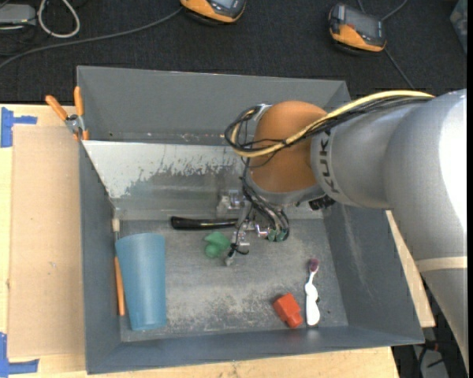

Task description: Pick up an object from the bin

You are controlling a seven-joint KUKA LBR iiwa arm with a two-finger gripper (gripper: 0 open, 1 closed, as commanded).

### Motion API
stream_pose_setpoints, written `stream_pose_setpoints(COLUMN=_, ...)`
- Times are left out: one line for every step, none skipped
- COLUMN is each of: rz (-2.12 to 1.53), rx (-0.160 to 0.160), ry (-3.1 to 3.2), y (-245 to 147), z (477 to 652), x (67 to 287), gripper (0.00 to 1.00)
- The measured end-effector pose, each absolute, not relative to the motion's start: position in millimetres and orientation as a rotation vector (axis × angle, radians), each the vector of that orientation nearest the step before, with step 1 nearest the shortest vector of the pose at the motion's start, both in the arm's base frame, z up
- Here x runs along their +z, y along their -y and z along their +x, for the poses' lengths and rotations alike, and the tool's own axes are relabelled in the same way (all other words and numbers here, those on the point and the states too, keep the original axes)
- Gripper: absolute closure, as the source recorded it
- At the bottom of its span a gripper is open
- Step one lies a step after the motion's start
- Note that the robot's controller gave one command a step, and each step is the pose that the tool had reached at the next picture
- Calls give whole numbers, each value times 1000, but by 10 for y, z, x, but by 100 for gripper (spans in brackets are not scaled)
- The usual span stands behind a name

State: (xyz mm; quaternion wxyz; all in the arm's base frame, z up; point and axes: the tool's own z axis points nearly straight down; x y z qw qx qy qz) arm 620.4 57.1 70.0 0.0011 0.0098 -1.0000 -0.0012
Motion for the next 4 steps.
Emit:
stream_pose_setpoints(rz=-69, rx=-8, ry=3143, y=-269, z=6211, x=700, gripper=0)
stream_pose_setpoints(rz=-121, rx=-11, ry=3140, y=-206, z=6232, x=707, gripper=100)
stream_pose_setpoints(rz=-124, rx=-12, ry=3140, y=-204, z=6232, x=709, gripper=100)
stream_pose_setpoints(rz=-124, rx=-12, ry=3140, y=-207, z=6229, x=773, gripper=100)
